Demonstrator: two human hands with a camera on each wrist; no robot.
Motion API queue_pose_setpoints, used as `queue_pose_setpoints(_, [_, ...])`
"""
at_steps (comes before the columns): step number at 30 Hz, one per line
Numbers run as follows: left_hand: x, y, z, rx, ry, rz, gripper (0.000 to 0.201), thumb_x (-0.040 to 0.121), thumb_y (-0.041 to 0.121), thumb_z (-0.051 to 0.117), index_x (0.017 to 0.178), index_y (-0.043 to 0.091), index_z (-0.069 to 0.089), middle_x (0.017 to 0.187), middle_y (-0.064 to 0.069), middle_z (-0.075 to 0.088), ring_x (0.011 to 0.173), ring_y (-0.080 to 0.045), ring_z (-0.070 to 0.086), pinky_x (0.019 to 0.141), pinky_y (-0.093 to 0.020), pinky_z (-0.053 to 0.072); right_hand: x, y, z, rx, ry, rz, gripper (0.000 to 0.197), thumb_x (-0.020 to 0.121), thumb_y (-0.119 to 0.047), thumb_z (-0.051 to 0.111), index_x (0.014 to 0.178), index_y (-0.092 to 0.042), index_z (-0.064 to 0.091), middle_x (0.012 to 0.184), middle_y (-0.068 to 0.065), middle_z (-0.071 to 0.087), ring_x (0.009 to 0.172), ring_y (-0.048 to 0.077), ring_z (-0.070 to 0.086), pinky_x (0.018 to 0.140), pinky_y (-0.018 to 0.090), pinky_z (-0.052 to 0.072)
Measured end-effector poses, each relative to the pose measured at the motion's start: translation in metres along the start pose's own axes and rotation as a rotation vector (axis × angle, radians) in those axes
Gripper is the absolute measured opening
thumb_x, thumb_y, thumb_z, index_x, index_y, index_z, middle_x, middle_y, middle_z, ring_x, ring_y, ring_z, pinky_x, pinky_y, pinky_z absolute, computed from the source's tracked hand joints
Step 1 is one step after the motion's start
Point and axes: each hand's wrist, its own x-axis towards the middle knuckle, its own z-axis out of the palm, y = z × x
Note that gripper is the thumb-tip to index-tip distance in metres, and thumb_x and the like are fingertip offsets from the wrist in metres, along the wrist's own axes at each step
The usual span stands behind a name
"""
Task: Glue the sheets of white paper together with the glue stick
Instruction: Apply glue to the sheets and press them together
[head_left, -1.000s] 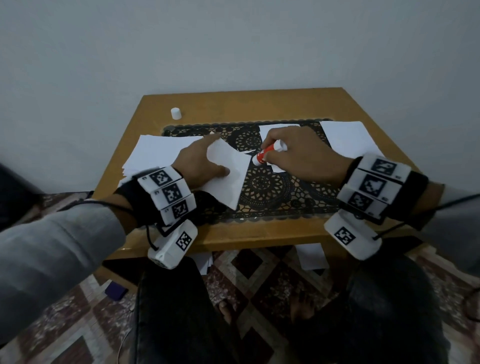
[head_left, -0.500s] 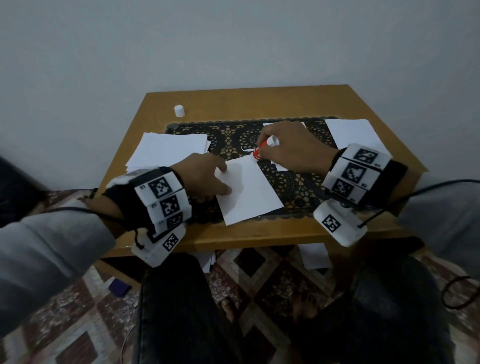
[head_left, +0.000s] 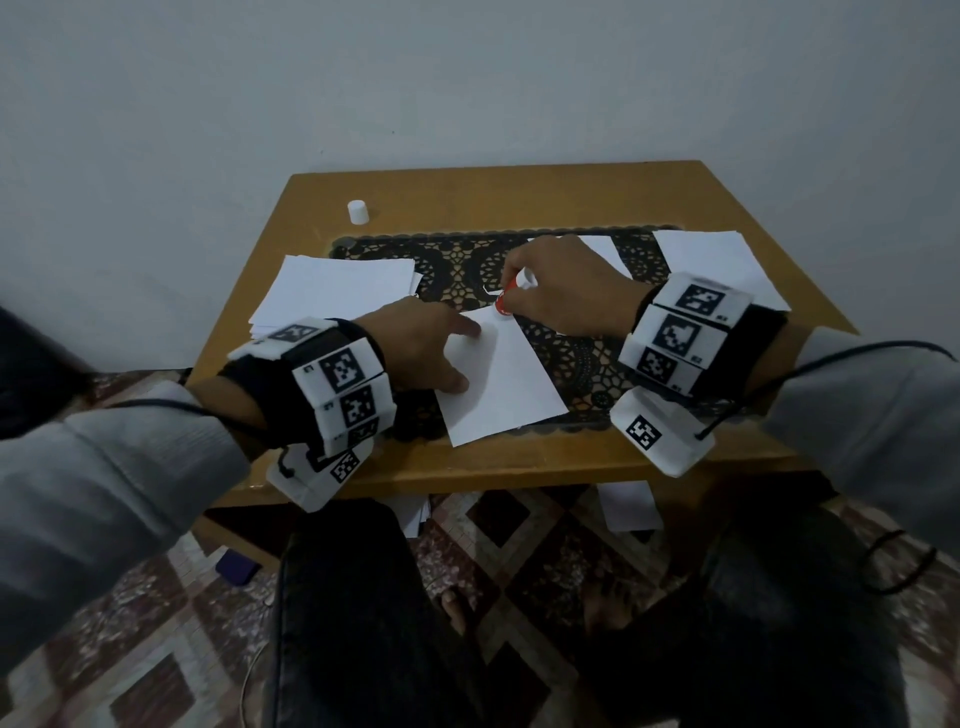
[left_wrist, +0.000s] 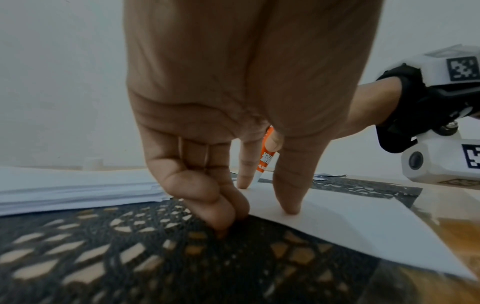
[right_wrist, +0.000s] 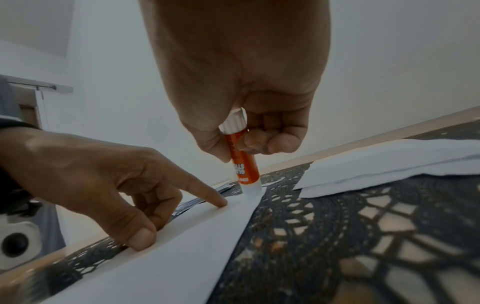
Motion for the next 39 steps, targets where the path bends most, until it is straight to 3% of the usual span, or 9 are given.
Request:
queue_pose_setpoints(4, [0.005,0.001,-0.003,0.035,-0.020,0.017,0.067,0.082,0.042,0.069,0.142,0.030,0.041,0.143,-0.003,0.046,0.124,-0.023,0.047,0.097,-0.030,0.038,-0.013,-0.005,-0.002,-0.015,-0.015,-0.016,0.022,0.083,-0.030,0.066,0.088,-0.009,0.070,0.083,0.001,0.061,0.076,0.017,0.056,0.061,0.028,0.042])
queue_pose_setpoints(9, [0.009,0.001,-0.004,0.036,-0.009,0.024,0.064,0.081,0.043,0.070,0.139,0.029,0.045,0.142,-0.001,0.047,0.123,-0.023,0.047,0.097,-0.030,0.038,-0.044,-0.014,-0.004,-0.021,-0.051,-0.030,0.019,0.084,-0.036,0.065,0.088,-0.018,0.068,0.070,-0.014,0.050,0.065,0.005,0.048,0.055,0.023,0.032])
queue_pose_setpoints(16, [0.020,0.006,0.000,0.092,0.078,0.042,0.051,0.078,0.052,0.069,0.120,0.026,0.056,0.120,-0.005,0.051,0.106,-0.022,0.046,0.080,-0.030,0.037,-0.081,-0.017,-0.005,0.002,-0.067,-0.057,0.023,0.083,-0.037,0.061,0.086,-0.015,0.068,0.076,0.003,0.068,0.068,0.016,0.059,0.066,0.040,0.053])
queue_pose_setpoints(23, [0.032,0.004,-0.007,0.019,0.017,-0.018,0.079,0.067,0.051,0.079,0.131,0.024,0.042,0.128,-0.006,0.046,0.112,-0.026,0.047,0.087,-0.032,0.040,-0.092,-0.015,-0.014,0.016,-0.155,-0.065,0.021,0.081,-0.036,0.062,0.078,-0.015,0.067,0.074,0.002,0.067,0.068,0.017,0.061,0.064,0.037,0.052])
queue_pose_setpoints(28, [0.038,-0.001,-0.015,-0.174,0.035,-0.005,0.072,0.071,0.026,0.082,0.131,0.021,0.043,0.125,-0.006,0.053,0.111,-0.026,0.052,0.085,-0.030,0.041,-0.093,-0.014,-0.030,0.090,-0.014,-0.059,0.017,0.079,-0.032,0.069,0.076,-0.016,0.071,0.072,0.001,0.069,0.068,0.016,0.063,0.063,0.039,0.053])
queue_pose_setpoints(31, [0.034,-0.006,-0.022,-0.222,0.103,0.087,0.063,0.078,0.011,0.074,0.132,0.024,0.043,0.116,-0.004,0.054,0.106,-0.025,0.053,0.082,-0.033,0.044,-0.089,-0.010,-0.038,0.097,0.017,-0.034,0.015,0.079,-0.034,0.070,0.076,-0.020,0.071,0.072,-0.006,0.068,0.067,0.010,0.061,0.058,0.026,0.049])
queue_pose_setpoints(33, [0.028,-0.010,-0.029,-0.254,0.025,0.164,0.062,0.082,0.003,0.067,0.135,0.027,0.045,0.121,0.000,0.052,0.106,-0.023,0.053,0.087,-0.036,0.047,-0.084,-0.007,-0.042,0.077,0.043,-0.013,0.015,0.078,-0.036,0.072,0.077,-0.021,0.072,0.076,-0.009,0.067,0.071,0.005,0.058,0.058,0.020,0.043])
queue_pose_setpoints(36, [0.019,-0.017,-0.036,-0.304,-0.089,0.206,0.045,0.084,-0.006,0.058,0.115,0.025,0.064,0.126,-0.004,0.057,0.108,-0.026,0.057,0.088,-0.037,0.051,-0.079,-0.005,-0.044,0.069,0.060,0.017,0.014,0.078,-0.036,0.072,0.079,-0.022,0.072,0.080,-0.012,0.065,0.074,0.002,0.055,0.061,0.023,0.040])
queue_pose_setpoints(39, [0.014,-0.022,-0.035,-0.323,0.062,0.094,0.037,0.083,-0.003,0.061,0.113,0.018,0.067,0.128,-0.006,0.055,0.111,-0.025,0.053,0.089,-0.027,0.042,-0.072,-0.006,-0.041,0.048,0.089,0.008,0.015,0.078,-0.037,0.072,0.080,-0.022,0.072,0.079,-0.011,0.064,0.074,0.002,0.053,0.062,0.022,0.039])
